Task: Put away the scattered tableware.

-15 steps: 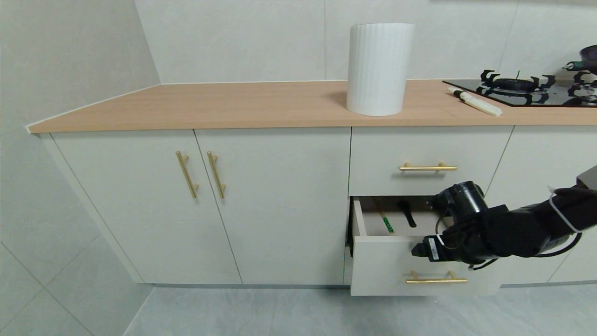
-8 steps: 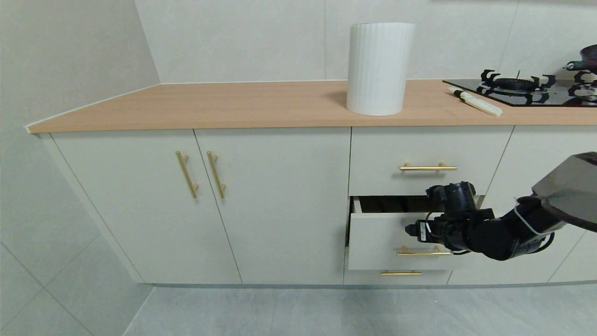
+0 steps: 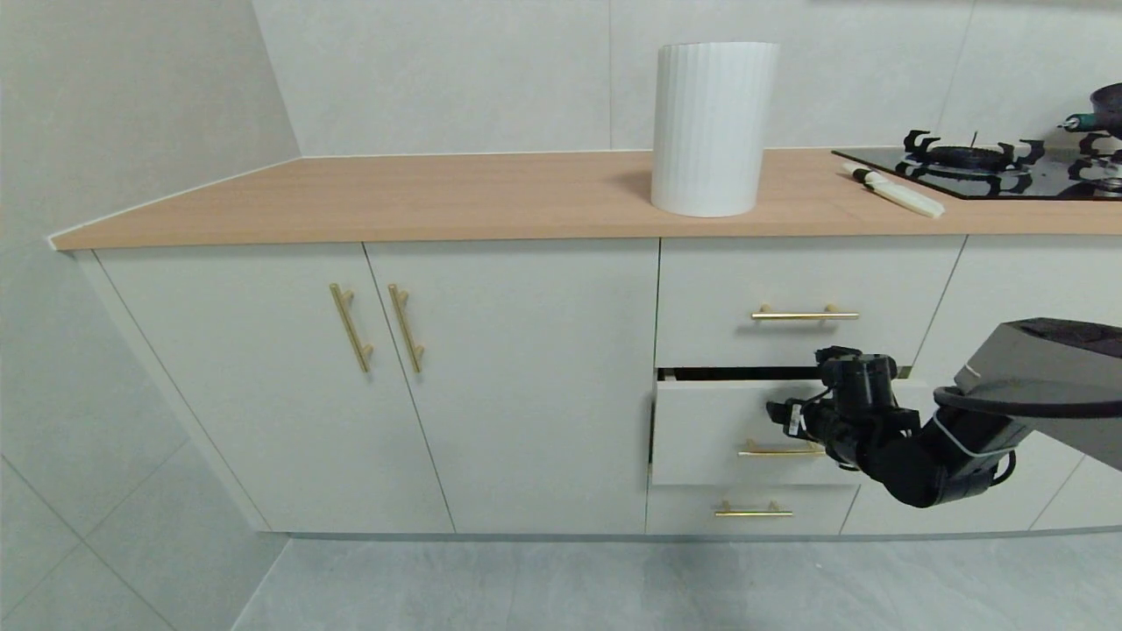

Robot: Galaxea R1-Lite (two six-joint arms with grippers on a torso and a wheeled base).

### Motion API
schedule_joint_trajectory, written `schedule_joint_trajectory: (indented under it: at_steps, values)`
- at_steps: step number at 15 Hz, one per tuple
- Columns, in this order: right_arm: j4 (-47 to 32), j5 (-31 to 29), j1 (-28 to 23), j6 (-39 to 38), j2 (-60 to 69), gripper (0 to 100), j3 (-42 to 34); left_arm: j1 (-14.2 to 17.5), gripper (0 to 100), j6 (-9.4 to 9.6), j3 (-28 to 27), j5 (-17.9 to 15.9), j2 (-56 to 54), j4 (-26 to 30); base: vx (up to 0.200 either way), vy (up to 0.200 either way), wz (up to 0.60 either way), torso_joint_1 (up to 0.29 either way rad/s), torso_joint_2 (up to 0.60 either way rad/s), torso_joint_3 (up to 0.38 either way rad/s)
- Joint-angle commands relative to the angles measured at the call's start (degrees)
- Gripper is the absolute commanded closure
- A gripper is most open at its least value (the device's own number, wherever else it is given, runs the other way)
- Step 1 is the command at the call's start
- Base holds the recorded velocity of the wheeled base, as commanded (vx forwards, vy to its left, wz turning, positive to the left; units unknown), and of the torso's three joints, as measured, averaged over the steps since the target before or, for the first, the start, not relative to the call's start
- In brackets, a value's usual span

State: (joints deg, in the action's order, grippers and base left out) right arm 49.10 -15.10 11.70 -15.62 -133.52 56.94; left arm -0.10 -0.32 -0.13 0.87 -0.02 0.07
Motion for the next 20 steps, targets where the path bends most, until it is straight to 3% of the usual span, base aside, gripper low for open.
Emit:
schedule_joint_trajectory:
  at_steps: [1, 14, 18, 20]
  values:
    - [1.08, -0.36, -0.72, -0.38, -2.44, 0, 0.71, 0.01, 0, -0.03, -0.04, 0.01, 0.02, 0.01, 0.0, 0.0, 0.0, 0.0, 0.0, 0.0]
    - [1.35, -5.46, -0.98, -7.5, -8.6, 0, 12.4, 0.01, 0, -0.03, 0.05, 0.01, 0.02, 0.01, 0.0, 0.0, 0.0, 0.0, 0.0, 0.0]
    - [1.52, -5.81, -0.98, -7.76, -5.96, 0, 10.38, 0.01, 0, -0.03, 0.05, 0.01, 0.02, 0.01, 0.0, 0.0, 0.0, 0.0, 0.0, 0.0]
    - [1.35, -4.93, -0.63, -7.59, 2.21, 0, 2.21, 0.01, 0, -0.03, -0.04, 0.01, 0.02, 0.01, 0.0, 0.0, 0.0, 0.0, 0.0, 0.0]
